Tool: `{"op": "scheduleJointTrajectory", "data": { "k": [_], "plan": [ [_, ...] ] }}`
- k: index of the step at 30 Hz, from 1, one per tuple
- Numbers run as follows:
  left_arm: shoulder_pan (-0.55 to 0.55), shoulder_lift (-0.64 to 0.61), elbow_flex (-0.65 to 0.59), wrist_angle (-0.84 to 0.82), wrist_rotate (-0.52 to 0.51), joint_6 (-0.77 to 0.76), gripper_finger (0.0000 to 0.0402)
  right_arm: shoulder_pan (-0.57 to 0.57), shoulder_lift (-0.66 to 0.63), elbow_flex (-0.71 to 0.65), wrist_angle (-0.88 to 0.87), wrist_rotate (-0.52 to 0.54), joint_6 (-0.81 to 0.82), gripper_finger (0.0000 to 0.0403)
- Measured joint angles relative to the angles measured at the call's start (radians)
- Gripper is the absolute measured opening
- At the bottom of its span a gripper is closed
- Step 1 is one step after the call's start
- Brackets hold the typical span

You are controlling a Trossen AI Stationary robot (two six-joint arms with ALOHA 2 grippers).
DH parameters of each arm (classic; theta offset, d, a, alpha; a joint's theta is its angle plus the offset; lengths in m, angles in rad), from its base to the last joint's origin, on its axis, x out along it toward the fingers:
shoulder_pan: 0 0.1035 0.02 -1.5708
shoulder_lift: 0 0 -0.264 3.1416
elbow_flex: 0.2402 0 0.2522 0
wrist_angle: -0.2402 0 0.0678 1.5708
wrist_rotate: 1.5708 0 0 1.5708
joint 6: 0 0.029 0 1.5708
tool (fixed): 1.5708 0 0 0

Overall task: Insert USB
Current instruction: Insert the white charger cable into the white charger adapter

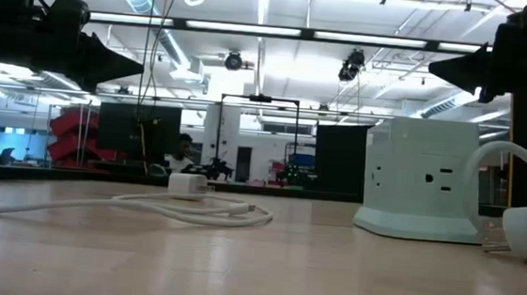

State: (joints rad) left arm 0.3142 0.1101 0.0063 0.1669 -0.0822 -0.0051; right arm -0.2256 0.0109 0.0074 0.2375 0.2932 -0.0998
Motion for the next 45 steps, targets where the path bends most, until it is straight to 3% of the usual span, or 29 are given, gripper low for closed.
{"op": "scheduleJointTrajectory", "data": {
  "k": [45],
  "plan": [
    [0.000, 0.000, 0.000, 0.000, 0.000, 0.000, 0.0000, 0.000, 0.000, 0.000, 0.000, 0.000, 0.000, 0.0027]
  ]
}}
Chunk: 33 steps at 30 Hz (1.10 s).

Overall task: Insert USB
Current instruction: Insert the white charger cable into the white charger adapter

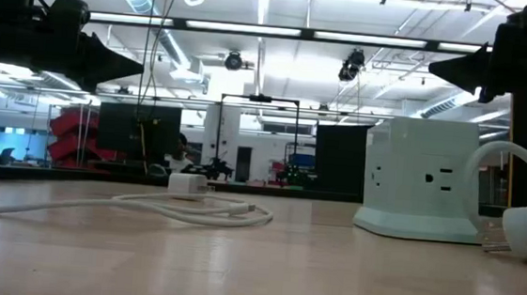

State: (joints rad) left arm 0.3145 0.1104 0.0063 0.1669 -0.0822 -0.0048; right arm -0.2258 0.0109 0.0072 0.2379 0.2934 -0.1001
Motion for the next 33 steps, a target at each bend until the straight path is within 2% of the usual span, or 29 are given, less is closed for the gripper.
{"op": "scheduleJointTrajectory", "data": {
  "k": [8, 10, 13, 16, 18, 21, 22, 24, 27, 31, 33],
  "plan": [
    [0.000, 0.000, 0.000, 0.007, 0.000, -0.002, 0.0000, 0.000, 0.000, 0.000, 0.000, 0.000, 0.000, 0.0040],
    [0.000, 0.001, 0.000, 0.089, 0.000, -0.032, 0.0000, 0.000, 0.000, 0.000, 0.000, 0.000, 0.000, 0.0041],
    [0.000, -0.002, 0.005, 0.193, 0.001, -0.242, 0.0000, 0.000, 0.000, 0.000, 0.000, 0.000, 0.000, 0.0038],
    [-0.001, 0.001, 0.009, 0.312, 0.007, -0.636, 0.0000, 0.000, 0.000, 0.000, 0.000, 0.000, 0.000, 0.0034],
    [-0.011, -0.001, 0.012, 0.371, 0.078, -0.744, 0.0000, 0.000, 0.000, 0.000, 0.001, 0.000, 0.000, 0.0031],
    [-0.060, 0.017, 0.012, 0.363, 0.261, -0.702, 0.0000, 0.000, 0.000, 0.000, 0.003, 0.000, 0.000, 0.0027],
    [-0.083, 0.026, 0.012, 0.363, 0.293, -0.689, 0.0000, 0.000, 0.000, 0.000, 0.004, 0.000, 0.000, 0.0026],
    [-0.127, 0.047, 0.013, 0.375, 0.306, -0.648, 0.0000, 0.000, 0.000, 0.000, 0.004, 0.000, 0.000, 0.0024],
    [-0.161, 0.077, 0.036, 0.384, 0.304, -0.508, 0.0000, 0.000, 0.000, 0.000, 0.004, 0.000, 0.000, 0.0024],
    [-0.173, 0.122, 0.129, 0.363, 0.305, -0.334, 0.0000, 0.000, 0.000, 0.000, 0.006, 0.000, 0.000, 0.0029],
    [-0.173, 0.152, 0.191, 0.291, 0.304, -0.254, 0.0000, 0.000, 0.000, 0.000, 0.007, 0.000, 0.000, 0.0032]
  ]
}}
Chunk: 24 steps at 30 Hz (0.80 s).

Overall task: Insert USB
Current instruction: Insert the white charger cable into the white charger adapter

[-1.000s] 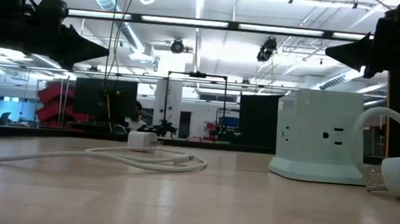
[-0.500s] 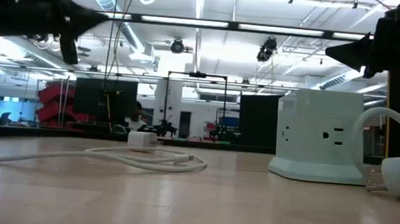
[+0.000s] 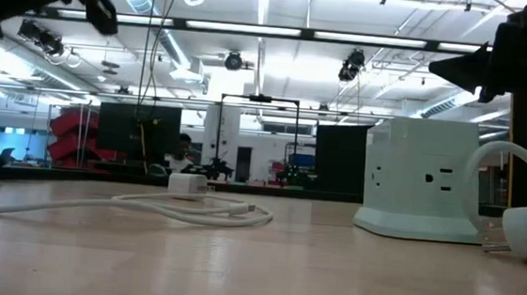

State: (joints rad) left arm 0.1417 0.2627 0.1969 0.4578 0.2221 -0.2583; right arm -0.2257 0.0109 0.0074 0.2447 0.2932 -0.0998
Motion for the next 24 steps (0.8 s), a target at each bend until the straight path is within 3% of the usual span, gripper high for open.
{"op": "scheduleJointTrajectory", "data": {
  "k": [5, 11, 14, 18, 22, 24],
  "plan": [
    [0.000, 0.117, 0.171, -0.258, -0.034, 0.168, 0.0000, 0.000, 0.000, 0.000, 0.001, 0.000, 0.000, 0.0040],
    [0.000, 0.359, 0.400, -0.661, -0.226, 0.207, 0.0000, 0.000, 0.000, 0.000, 0.002, 0.000, 0.000, 0.0037],
    [0.000, 0.496, 0.475, -0.763, -0.258, 0.237, 0.0000, 0.000, 0.000, 0.000, 0.002, 0.000, 0.000, 0.0032],
    [0.000, 0.649, 0.504, -0.690, -0.259, 0.248, 0.0000, 0.000, 0.000, 0.000, 0.002, 0.000, 0.000, 0.0027],
    [0.000, 0.785, 0.504, -0.487, -0.259, 0.229, 0.0000, 0.000, 0.000, 0.000, 0.002, 0.000, 0.000, 0.0025],
    [0.000, 0.843, 0.504, -0.391, -0.259, 0.150, 0.0000, 0.000, 0.000, 0.000, 0.002, 0.000, 0.000, 0.0026]
  ]
}}
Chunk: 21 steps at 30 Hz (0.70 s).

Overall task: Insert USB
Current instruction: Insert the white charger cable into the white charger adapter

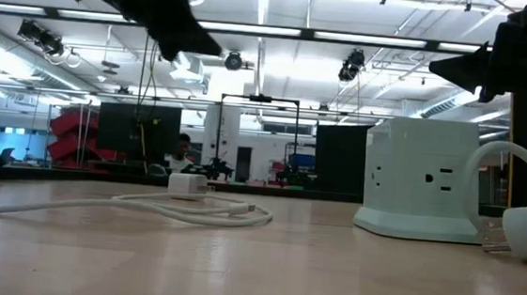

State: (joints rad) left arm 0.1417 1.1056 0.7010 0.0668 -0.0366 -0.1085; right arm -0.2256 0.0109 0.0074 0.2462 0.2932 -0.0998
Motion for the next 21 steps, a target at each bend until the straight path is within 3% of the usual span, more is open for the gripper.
{"op": "scheduleJointTrajectory", "data": {
  "k": [4, 6, 10, 13, 17, 21],
  "plan": [
    [0.000, 0.100, 0.000, 0.136, 0.002, -0.221, 0.0000, 0.000, 0.000, 0.000, 0.000, 0.000, 0.000, 0.0033],
    [0.000, 0.146, 0.000, 0.203, 0.002, -0.250, 0.0000, 0.000, 0.000, 0.000, 0.000, 0.000, 0.000, 0.0036],
    [-0.006, 0.202, 0.000, 0.239, 0.016, -0.026, 0.0000, 0.000, 0.000, 0.000, 0.000, 0.000, 0.000, 0.0041],
    [-0.014, 0.214, 0.000, 0.161, 0.023, 0.141, 0.0000, 0.000, 0.000, 0.000, 0.000, 0.000, 0.000, 0.0039],
    [-0.019, 0.213, 0.000, 0.058, 0.021, 0.180, 0.0000, 0.000, 0.000, 0.000, 0.000, 0.000, 0.000, 0.0033],
    [-0.020, 0.213, 0.000, 0.066, 0.022, 0.127, 0.0000, 0.000, 0.000, 0.000, 0.000, 0.000, 0.000, 0.0027]
  ]
}}
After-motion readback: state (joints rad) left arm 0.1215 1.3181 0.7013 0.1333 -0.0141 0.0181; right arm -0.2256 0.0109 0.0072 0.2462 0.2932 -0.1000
